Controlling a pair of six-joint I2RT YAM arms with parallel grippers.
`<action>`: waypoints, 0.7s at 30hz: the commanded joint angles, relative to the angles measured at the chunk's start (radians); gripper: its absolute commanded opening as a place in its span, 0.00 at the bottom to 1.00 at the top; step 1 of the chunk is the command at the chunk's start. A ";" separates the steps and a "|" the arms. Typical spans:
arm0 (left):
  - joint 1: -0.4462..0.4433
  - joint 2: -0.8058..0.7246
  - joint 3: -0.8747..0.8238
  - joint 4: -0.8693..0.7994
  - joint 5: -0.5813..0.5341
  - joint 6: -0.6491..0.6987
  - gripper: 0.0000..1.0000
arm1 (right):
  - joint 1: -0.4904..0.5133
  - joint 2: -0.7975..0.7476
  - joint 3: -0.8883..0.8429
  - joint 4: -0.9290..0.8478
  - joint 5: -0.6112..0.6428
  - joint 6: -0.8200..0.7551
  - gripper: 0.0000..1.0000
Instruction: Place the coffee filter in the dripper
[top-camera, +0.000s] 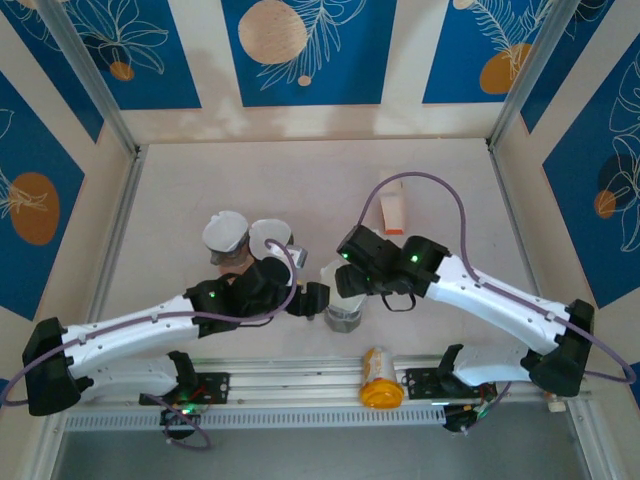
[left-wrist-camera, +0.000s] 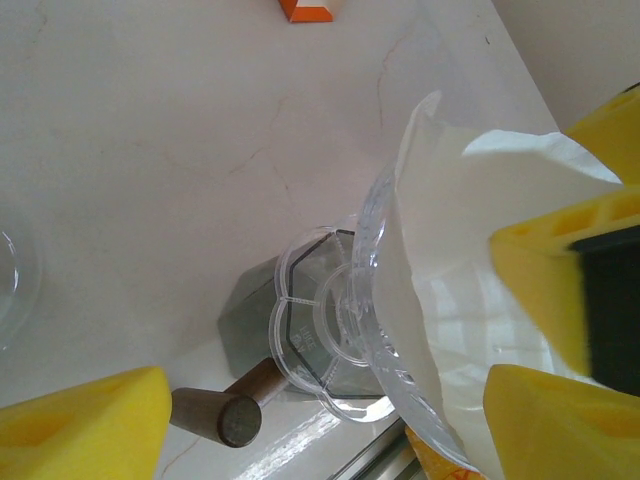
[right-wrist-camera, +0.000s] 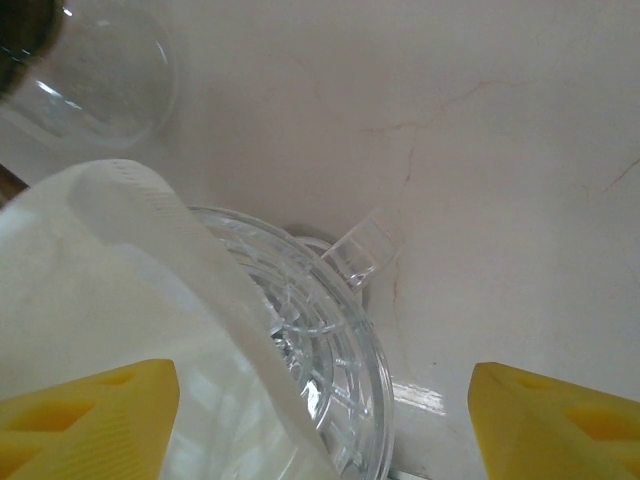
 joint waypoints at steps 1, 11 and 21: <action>0.007 0.000 -0.013 0.002 0.006 -0.006 0.81 | -0.011 0.017 -0.004 -0.033 -0.009 -0.013 0.76; 0.007 -0.001 -0.022 0.006 0.006 -0.006 0.81 | -0.054 0.061 -0.057 0.005 -0.029 -0.032 0.74; 0.007 0.017 -0.020 0.011 0.017 -0.010 0.81 | -0.055 0.099 -0.098 0.042 -0.029 -0.029 0.73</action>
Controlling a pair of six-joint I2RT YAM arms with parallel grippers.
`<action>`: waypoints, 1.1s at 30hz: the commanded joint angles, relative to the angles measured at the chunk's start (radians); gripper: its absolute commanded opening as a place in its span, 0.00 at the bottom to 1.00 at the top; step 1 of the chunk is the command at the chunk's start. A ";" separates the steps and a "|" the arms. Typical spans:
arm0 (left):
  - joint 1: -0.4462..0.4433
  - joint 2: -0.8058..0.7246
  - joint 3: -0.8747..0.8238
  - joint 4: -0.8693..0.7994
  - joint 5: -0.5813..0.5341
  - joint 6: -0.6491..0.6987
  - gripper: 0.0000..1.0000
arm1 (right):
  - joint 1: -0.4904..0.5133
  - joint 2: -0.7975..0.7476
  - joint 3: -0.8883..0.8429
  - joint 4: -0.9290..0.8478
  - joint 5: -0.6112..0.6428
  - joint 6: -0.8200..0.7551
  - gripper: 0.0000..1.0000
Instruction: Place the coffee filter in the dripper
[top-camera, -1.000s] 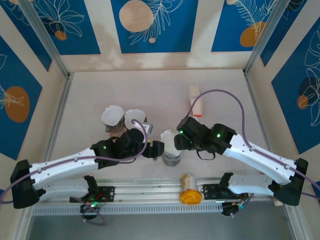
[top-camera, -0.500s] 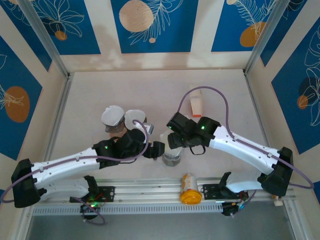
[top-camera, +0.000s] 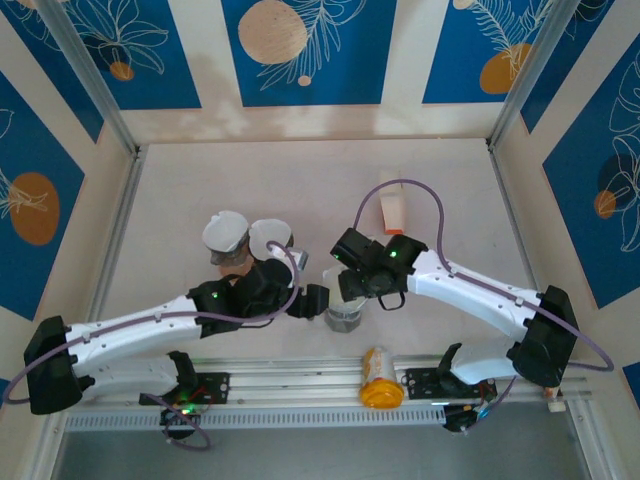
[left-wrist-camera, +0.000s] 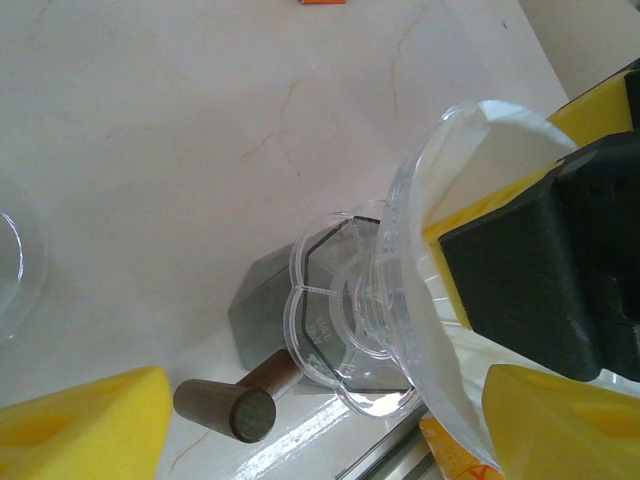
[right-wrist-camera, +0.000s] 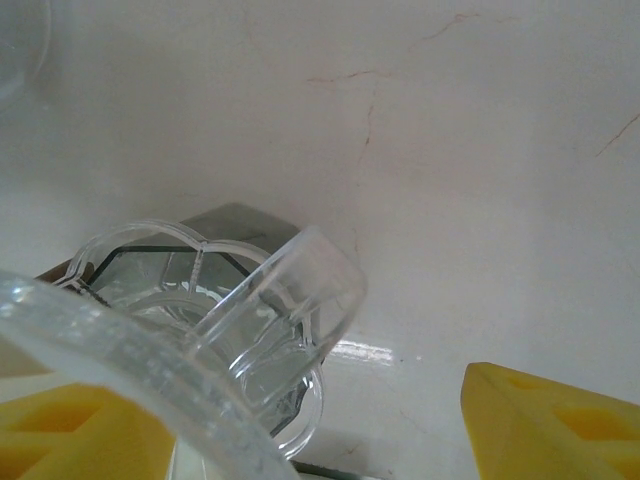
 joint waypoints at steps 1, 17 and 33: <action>0.007 -0.002 -0.005 0.009 0.016 -0.011 0.81 | -0.003 0.015 -0.025 0.012 -0.013 -0.002 0.73; 0.007 -0.026 -0.021 0.064 0.021 -0.022 0.89 | 0.022 -0.012 -0.057 0.064 0.009 0.040 0.73; 0.008 -0.015 -0.022 0.017 0.024 -0.028 0.84 | 0.112 -0.167 -0.020 -0.013 0.103 0.148 0.75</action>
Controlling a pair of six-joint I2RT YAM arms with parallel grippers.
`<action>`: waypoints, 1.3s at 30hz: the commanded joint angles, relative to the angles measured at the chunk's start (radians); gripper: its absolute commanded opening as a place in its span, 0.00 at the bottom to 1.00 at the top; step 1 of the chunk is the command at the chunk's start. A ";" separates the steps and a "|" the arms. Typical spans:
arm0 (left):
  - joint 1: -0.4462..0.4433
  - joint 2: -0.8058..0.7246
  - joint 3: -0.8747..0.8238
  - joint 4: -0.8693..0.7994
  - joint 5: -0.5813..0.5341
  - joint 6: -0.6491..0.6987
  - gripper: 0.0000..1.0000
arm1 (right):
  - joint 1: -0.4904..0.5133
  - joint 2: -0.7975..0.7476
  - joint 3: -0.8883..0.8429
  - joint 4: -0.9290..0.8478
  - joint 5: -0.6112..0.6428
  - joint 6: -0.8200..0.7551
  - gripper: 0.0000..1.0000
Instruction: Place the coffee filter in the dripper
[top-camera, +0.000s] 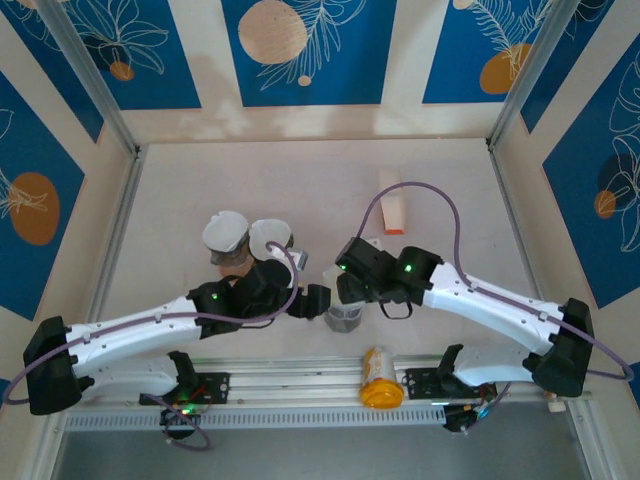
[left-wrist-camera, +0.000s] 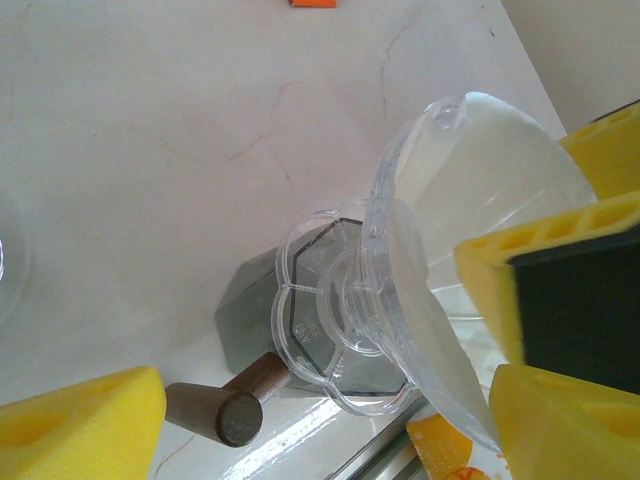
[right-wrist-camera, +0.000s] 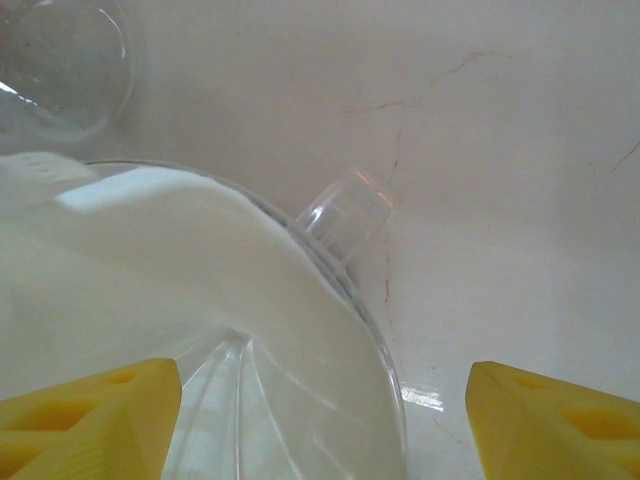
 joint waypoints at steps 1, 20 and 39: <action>0.007 -0.008 -0.009 -0.012 0.013 -0.013 0.85 | 0.032 -0.051 0.010 -0.055 0.047 0.063 0.74; 0.007 -0.093 0.003 -0.048 -0.003 -0.014 0.93 | 0.110 -0.061 0.030 -0.075 0.129 0.118 0.75; 0.023 -0.196 0.075 -0.164 -0.097 0.063 0.92 | 0.125 -0.213 0.024 -0.030 0.242 0.114 0.75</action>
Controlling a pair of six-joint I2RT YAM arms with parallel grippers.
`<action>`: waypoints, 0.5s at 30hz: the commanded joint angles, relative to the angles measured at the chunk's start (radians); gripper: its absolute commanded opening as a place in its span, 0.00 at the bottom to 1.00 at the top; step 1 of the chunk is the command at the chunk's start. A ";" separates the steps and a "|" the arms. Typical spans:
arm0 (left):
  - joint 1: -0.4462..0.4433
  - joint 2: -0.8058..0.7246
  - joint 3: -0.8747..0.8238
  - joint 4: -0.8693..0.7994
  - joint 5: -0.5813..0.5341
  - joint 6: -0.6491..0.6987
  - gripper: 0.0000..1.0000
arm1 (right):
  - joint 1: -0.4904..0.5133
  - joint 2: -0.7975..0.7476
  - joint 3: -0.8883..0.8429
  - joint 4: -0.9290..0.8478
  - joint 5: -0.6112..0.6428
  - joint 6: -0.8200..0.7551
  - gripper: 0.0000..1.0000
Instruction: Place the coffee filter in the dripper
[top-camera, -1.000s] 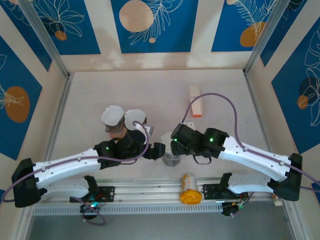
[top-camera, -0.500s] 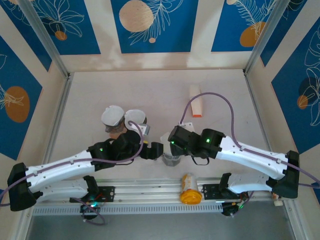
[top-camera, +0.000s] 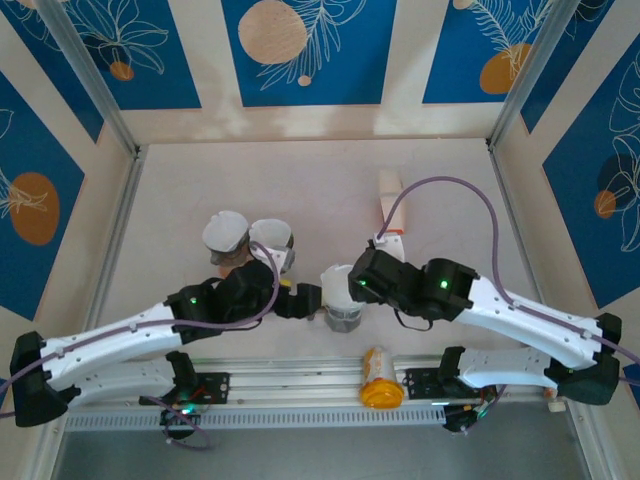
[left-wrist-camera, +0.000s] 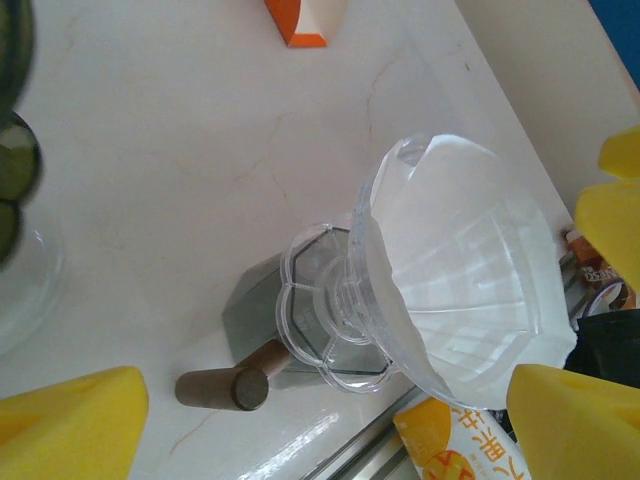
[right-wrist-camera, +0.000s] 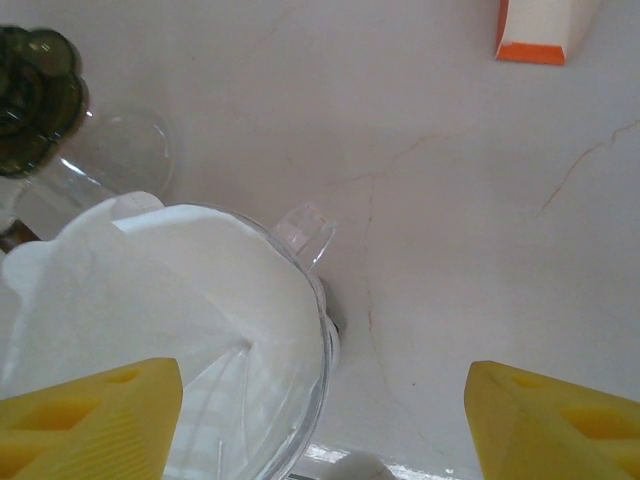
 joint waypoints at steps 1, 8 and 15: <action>0.031 -0.068 0.075 -0.100 -0.081 0.062 0.92 | 0.011 -0.060 -0.025 0.043 0.041 0.006 0.75; 0.280 -0.264 0.169 -0.305 -0.124 0.127 0.85 | 0.014 -0.080 -0.033 0.062 0.035 -0.015 0.75; 0.558 -0.327 0.212 -0.416 -0.137 0.196 0.76 | 0.017 -0.092 -0.040 0.100 0.022 -0.054 0.74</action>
